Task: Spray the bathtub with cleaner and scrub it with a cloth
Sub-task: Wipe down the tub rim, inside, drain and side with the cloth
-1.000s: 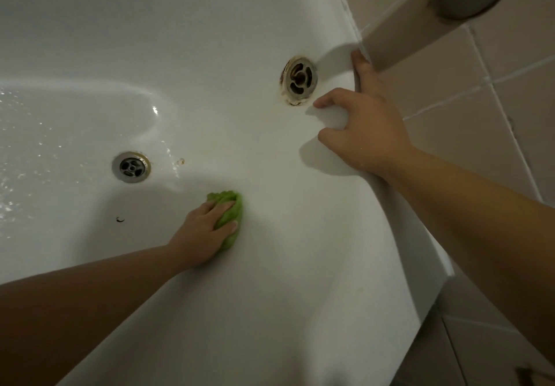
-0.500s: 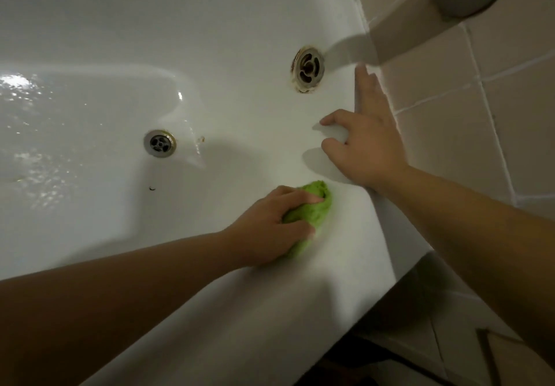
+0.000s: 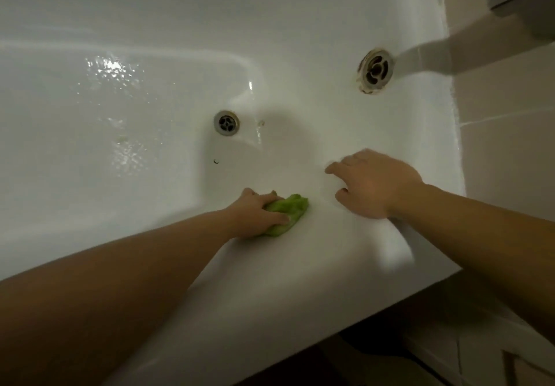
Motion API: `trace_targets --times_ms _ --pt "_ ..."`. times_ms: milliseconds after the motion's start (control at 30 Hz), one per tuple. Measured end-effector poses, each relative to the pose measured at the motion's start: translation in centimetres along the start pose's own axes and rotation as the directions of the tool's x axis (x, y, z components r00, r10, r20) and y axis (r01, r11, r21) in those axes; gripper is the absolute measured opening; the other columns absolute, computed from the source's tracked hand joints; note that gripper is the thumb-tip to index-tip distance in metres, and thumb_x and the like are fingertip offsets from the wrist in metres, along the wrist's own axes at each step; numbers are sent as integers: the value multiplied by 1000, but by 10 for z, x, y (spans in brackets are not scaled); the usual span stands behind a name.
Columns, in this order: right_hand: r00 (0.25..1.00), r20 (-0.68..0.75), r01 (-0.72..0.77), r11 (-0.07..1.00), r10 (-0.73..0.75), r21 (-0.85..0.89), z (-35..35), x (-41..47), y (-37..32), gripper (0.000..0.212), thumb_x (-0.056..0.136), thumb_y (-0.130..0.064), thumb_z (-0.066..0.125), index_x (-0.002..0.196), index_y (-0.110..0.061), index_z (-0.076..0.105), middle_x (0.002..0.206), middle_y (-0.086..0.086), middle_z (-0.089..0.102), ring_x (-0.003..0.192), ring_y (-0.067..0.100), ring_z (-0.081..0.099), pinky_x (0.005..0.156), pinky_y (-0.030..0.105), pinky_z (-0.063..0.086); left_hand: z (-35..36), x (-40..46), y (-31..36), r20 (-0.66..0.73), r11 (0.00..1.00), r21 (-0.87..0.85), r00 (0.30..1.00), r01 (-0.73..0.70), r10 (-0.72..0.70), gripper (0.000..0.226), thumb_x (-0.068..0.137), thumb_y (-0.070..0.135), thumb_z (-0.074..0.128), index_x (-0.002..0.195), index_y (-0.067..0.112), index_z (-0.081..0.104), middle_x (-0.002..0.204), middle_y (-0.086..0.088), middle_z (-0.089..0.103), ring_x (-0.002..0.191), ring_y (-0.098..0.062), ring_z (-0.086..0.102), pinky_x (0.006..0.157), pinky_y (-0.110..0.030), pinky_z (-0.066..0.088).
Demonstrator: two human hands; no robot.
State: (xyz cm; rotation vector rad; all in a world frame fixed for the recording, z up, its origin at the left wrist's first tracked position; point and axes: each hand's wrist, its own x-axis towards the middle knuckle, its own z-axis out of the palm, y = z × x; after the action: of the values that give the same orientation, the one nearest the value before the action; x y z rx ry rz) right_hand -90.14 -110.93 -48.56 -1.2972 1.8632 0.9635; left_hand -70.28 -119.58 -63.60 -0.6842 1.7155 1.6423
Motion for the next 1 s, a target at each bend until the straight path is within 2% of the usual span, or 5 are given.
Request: trace_targets --times_ms 200,367,500,667,1000 --pt "964 128 130 831 -235 541 13 63 -78 55 103 -45 54 155 -39 38 163 -2 35 148 21 35 121 38 26 -14 -33 -14 31 998 -52 999 40 -39 78 89 47 75 151 22 35 137 -1 55 116 -20 56 93 -29 43" --pt "858 376 175 888 -349 426 22 107 -132 59 98 -70 45 146 -37 54 153 -4 49 138 20 45 114 40 33 -12 -66 -59 146 996 71 987 51 -61 87 92 72 54 163 34 19 164 6 32 149 -20 34 123 -38 25" --pt "931 295 112 937 -215 330 47 144 -141 71 93 -79 41 146 -34 52 152 3 47 137 28 45 113 45 36 -23 -69 -103 170 962 256 975 100 -146 85 90 83 31 162 43 8 173 5 2 159 -16 -1 128 -46 -1" --pt "954 284 25 970 -95 241 65 168 -149 80 88 -85 31 150 -36 43 151 7 42 137 36 43 109 54 38 -27 -54 -138 61 927 296 964 229 -258 86 87 89 26 161 47 9 173 5 -1 159 -23 -3 126 -54 -4" --pt "857 217 275 770 -468 575 -2 -13 -97 33 98 -47 51 127 -37 37 113 -12 55 95 5 56 81 29 43 -41 -108 -152 -6 936 198 955 291 -295 74 100 67 41 162 31 25 171 0 14 157 -17 13 128 -37 9"
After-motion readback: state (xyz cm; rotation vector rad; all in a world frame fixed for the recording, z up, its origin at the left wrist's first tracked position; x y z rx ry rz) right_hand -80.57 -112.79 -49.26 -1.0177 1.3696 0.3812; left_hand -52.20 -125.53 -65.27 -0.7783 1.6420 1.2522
